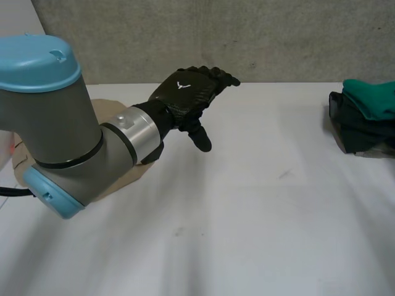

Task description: Fold the laundry.

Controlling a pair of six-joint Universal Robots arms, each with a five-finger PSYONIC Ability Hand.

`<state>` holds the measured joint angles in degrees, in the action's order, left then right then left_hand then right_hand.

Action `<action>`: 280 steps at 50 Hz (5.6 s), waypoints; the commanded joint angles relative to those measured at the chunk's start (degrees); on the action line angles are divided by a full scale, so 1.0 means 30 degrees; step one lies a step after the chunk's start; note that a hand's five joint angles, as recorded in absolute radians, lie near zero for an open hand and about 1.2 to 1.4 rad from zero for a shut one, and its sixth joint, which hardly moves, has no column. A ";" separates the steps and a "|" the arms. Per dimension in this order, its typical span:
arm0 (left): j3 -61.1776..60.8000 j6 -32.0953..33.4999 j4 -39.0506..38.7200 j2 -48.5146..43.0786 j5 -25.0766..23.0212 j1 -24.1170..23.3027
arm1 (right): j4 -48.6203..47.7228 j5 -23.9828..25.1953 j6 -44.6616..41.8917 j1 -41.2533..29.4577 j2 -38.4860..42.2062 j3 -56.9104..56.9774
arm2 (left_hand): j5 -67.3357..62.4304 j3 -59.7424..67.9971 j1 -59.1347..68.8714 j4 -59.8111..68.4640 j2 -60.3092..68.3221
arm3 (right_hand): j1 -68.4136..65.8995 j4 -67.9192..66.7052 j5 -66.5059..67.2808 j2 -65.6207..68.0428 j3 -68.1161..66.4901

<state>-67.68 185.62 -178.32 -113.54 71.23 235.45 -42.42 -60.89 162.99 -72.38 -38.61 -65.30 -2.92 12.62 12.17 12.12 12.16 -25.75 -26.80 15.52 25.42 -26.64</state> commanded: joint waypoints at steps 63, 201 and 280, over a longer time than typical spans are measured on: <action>0.1146 0.1002 -0.6538 -0.1912 -0.0132 0.6863 | 0.5906 -0.4721 -0.5962 -0.8509 -1.1329 -1.1837 | -2.2360 2.2461 2.2611 2.2628 2.2614 | 0.5248 0.5599 -0.5173 -0.5139 0.5548; 0.3841 0.5773 -0.3051 -1.0463 0.0132 0.6507 | 0.7021 -0.9790 0.1188 -1.4398 -0.9192 -1.2364 | -1.8581 1.8683 1.8832 1.8849 1.8835 | -1.3029 -1.2678 1.3105 1.3139 -1.2730; -0.9285 0.2257 -0.3228 0.3744 0.5933 -0.0028 | 1.4813 -0.8150 -0.1918 -1.1264 -1.3496 -1.1630 | 0.0397 -0.0296 -0.0146 -0.0130 -0.0143 | 0.5248 0.5599 -0.5173 -0.5139 0.5548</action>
<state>-96.51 191.81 -191.57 -104.96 89.69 234.53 3.56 -86.96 158.57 -107.98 -75.79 -96.19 -2.93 13.61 12.10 13.10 13.62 -12.70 -12.11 2.76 12.00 -12.00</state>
